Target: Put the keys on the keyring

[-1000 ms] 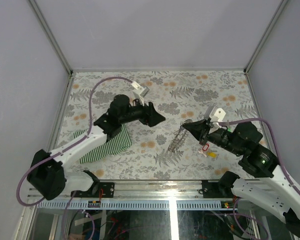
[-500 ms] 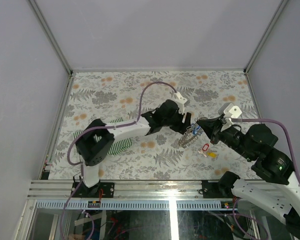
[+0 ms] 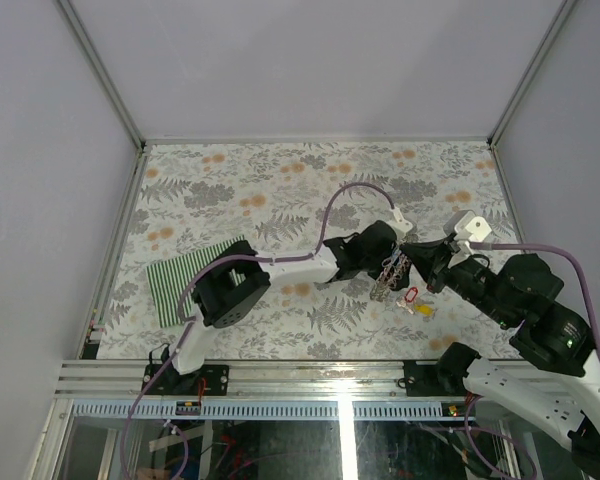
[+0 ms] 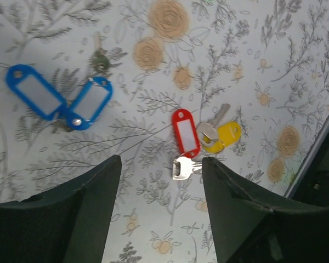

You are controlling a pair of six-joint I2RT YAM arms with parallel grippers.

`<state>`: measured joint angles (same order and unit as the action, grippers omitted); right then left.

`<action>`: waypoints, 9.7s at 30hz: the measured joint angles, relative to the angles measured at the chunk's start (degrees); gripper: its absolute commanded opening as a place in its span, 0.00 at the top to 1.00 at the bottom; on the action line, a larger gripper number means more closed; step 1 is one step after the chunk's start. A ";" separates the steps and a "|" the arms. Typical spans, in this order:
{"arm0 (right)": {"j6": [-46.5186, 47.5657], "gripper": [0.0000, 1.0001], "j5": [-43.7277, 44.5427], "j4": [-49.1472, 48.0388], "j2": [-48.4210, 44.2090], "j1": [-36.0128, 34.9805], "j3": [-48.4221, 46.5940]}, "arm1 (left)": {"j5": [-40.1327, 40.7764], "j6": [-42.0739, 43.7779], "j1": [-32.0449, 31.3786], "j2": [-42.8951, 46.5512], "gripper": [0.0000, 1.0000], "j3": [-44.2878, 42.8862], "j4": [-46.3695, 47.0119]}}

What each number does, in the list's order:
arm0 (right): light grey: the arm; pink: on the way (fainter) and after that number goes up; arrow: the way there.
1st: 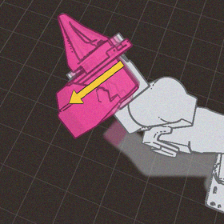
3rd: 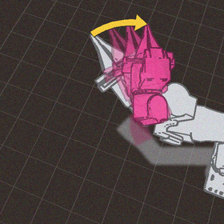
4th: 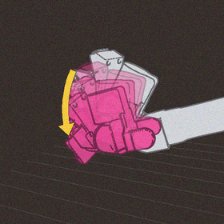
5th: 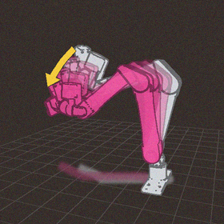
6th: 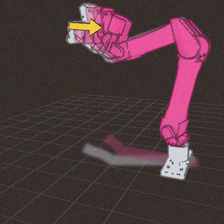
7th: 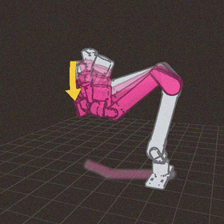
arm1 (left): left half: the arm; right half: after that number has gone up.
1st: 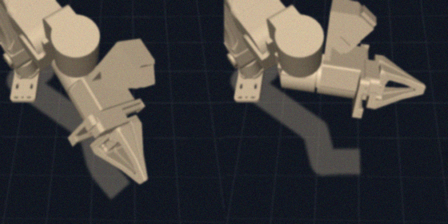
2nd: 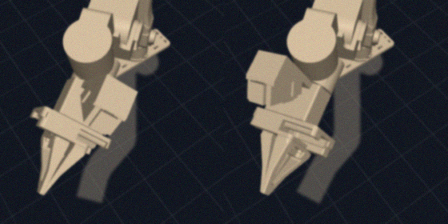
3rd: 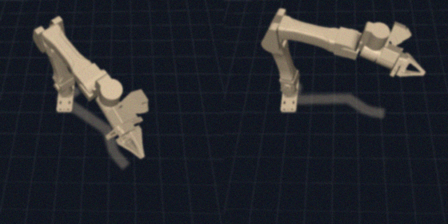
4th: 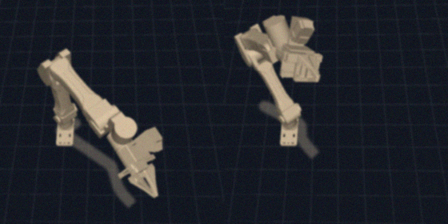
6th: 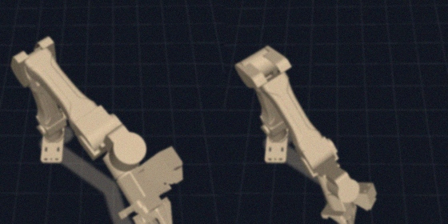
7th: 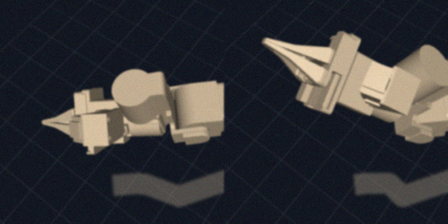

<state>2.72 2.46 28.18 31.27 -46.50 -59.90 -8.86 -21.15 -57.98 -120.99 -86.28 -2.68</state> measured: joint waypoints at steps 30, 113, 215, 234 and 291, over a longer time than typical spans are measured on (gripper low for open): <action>-0.79 0.99 -0.09 0.04 -0.57 0.00 0.00 | -5.46 3.67 -4.28 -7.65 0.63 -4.61 -1.18; 25.31 0.97 -42.73 -32.98 7.82 0.00 12.11 | -10.82 39.95 -0.48 72.72 1.00 27.15 -9.42; -28.28 1.00 -41.48 -44.04 24.81 6.01 2.86 | -32.74 29.94 16.87 73.13 1.00 29.83 0.11; -30.10 1.00 -43.06 -47.78 23.80 6.01 5.44 | -27.63 28.85 16.87 75.71 1.00 29.86 1.31; -30.18 1.00 -41.90 -45.79 24.37 6.01 5.44 | -30.12 28.44 16.90 72.59 1.00 29.83 2.62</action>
<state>-27.46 -39.44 -17.61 55.64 -40.49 -54.46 -38.98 7.29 -41.08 -48.40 -56.45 -0.05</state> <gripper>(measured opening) 0.010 0.009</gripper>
